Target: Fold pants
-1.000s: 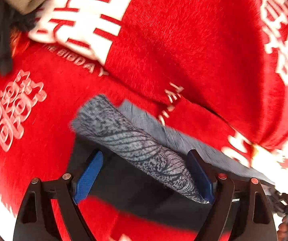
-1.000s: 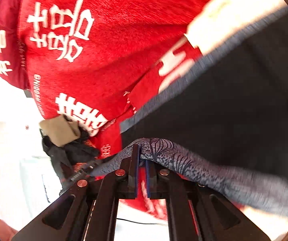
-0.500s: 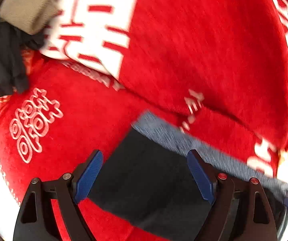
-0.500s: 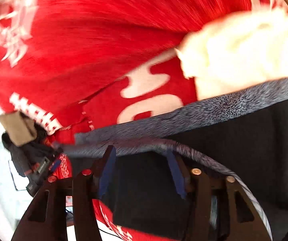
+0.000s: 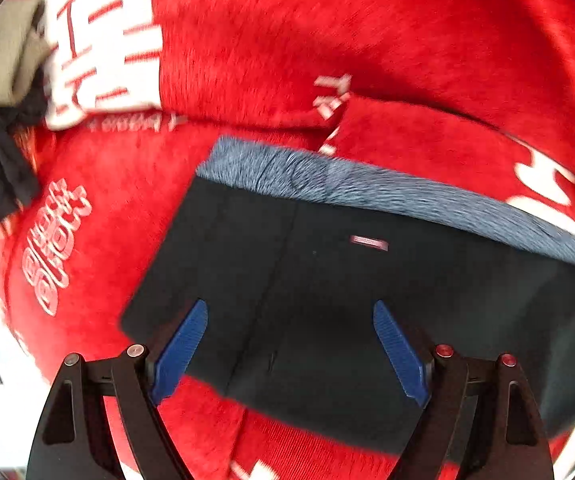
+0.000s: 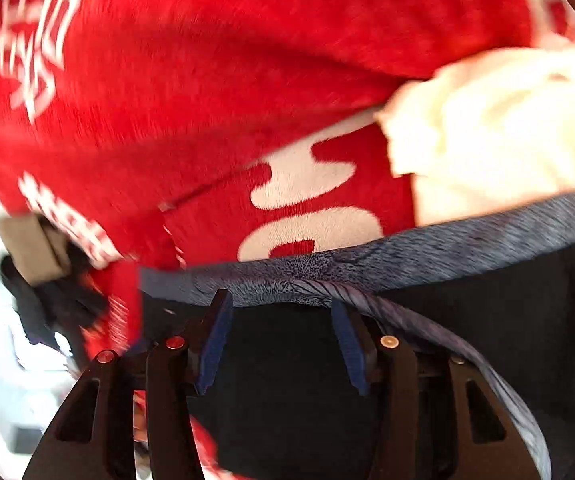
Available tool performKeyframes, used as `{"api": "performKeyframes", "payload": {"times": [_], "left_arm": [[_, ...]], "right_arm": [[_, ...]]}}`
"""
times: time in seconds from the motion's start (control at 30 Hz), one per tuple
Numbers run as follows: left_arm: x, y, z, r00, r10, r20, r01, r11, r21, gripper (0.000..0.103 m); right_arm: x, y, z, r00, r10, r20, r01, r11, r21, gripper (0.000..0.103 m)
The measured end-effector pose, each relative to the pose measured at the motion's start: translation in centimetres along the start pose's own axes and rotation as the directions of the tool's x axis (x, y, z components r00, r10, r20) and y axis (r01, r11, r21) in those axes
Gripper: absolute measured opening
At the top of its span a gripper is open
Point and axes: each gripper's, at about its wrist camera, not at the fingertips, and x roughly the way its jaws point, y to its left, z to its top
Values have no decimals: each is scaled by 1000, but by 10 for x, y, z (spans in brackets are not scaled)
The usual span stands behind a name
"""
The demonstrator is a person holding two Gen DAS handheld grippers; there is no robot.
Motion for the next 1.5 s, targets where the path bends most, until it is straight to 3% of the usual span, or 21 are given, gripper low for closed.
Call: {"api": "performKeyframes", "payload": {"times": [0.13, 0.23, 0.47, 0.6, 0.7, 0.77, 0.83, 0.93, 1.03, 1.1, 1.2, 1.23, 1.27, 1.3, 1.37, 1.5], "left_arm": [[-30, -29, -16, 999, -35, 13, 33, 993, 116, 86], [-47, -68, -32, 995, -104, -3, 102, 972, 212, 86], [-74, -164, -59, 965, -262, -27, 253, 894, 370, 86], [-95, -190, -78, 939, -342, -32, 326, 861, 391, 86], [-101, -205, -94, 913, -397, -96, 401, 829, 390, 86], [-107, -213, -106, 886, -444, -136, 459, 792, 402, 86], [-111, -225, -115, 856, -487, -175, 514, 759, 400, 86], [-110, -244, -120, 779, -569, -264, 627, 707, 328, 86], [-100, -274, -121, 683, -635, -361, 724, 655, 217, 86], [-88, -294, -120, 646, -651, -399, 749, 642, 165, 86], [-77, -318, -122, 638, -646, -419, 745, 655, 124, 86], [-79, -325, -121, 640, -651, -409, 744, 658, 118, 85], [-84, -330, -119, 645, -653, -397, 743, 657, 125, 74], [-88, -336, -116, 647, -655, -391, 744, 654, 135, 69], [-103, -350, -103, 661, -657, -362, 739, 654, 163, 69], [-122, -379, -69, 684, -665, -300, 727, 656, 204, 69]], "right_arm": [[-44, -13, -27, 999, 49, 11, -49, 999, 16, 59], [-79, -35, -53, 999, 42, 18, -43, 997, 63, 59], [-160, -100, -143, 989, -107, 104, 82, 972, 219, 59], [-207, -143, -211, 954, -250, 167, 174, 913, 370, 59], [-220, -172, -254, 927, -331, 175, 220, 860, 460, 59], [-225, -188, -279, 919, -350, 179, 217, 831, 513, 59], [-227, -202, -301, 926, -316, 206, 143, 800, 583, 59], [-226, -227, -328, 939, -180, 292, -66, 741, 668, 59], [-219, -245, -336, 923, -65, 379, -240, 672, 700, 59], [-216, -256, -333, 908, -23, 418, -304, 649, 697, 59], [-207, -273, -322, 891, 72, 449, -396, 609, 688, 59], [-205, -276, -322, 893, 90, 442, -404, 596, 694, 48], [-204, -277, -316, 900, 105, 423, -395, 603, 692, 23], [-205, -271, -307, 912, 104, 397, -368, 638, 677, 22], [-223, -254, -284, 922, 102, 374, -326, 725, 607, 17], [-268, -233, -225, 919, 121, 376, -305, 821, 482, 16]]}}
